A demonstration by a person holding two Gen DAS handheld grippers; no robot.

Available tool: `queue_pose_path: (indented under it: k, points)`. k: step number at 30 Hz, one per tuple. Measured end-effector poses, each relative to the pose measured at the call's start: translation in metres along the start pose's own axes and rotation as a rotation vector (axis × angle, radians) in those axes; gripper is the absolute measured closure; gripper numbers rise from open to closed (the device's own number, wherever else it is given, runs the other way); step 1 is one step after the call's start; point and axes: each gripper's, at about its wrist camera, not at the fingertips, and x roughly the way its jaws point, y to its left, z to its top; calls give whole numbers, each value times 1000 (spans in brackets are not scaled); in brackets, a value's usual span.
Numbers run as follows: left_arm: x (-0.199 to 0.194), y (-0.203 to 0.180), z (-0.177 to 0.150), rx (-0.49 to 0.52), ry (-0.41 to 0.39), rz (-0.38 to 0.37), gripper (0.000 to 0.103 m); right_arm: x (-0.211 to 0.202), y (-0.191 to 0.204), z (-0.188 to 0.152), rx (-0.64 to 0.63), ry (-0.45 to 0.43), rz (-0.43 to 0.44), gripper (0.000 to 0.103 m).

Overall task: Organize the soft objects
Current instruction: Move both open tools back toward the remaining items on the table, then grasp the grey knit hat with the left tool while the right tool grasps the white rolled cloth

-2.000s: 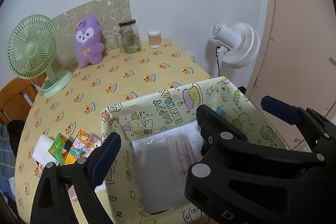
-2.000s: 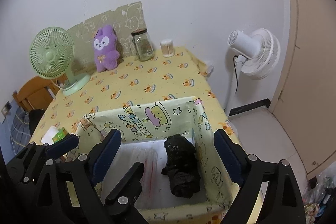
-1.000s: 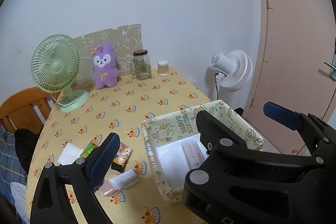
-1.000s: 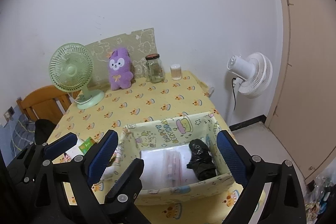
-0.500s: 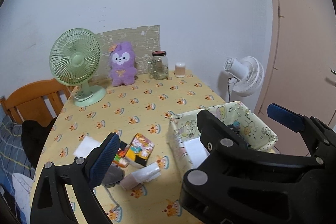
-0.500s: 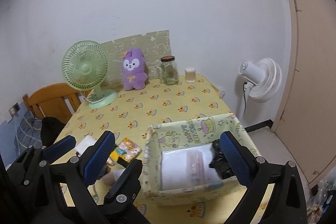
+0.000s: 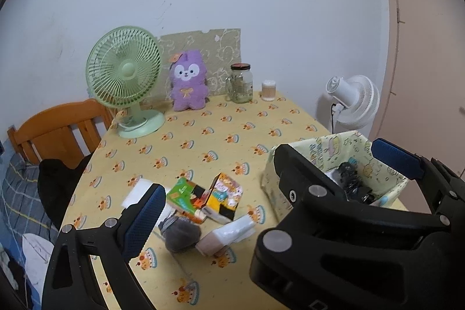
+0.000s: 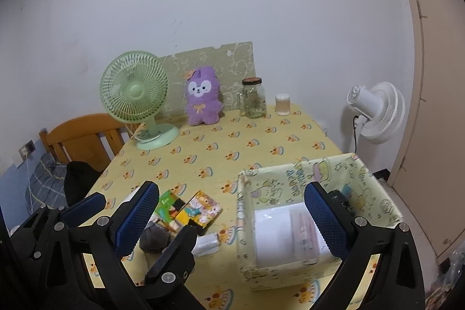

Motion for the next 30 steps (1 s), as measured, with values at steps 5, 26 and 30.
queue_pose_path:
  k: [5, 26, 30]
  points:
    - [5, 15, -13, -27, 3, 21, 5, 11, 12, -10, -10, 35, 25, 2]
    - [35, 68, -53, -95, 84, 90, 5, 57, 62, -49, -72, 101, 91, 10]
    - [43, 74, -60, -107, 108, 95, 5, 66, 72, -52, -134, 107, 85, 11]
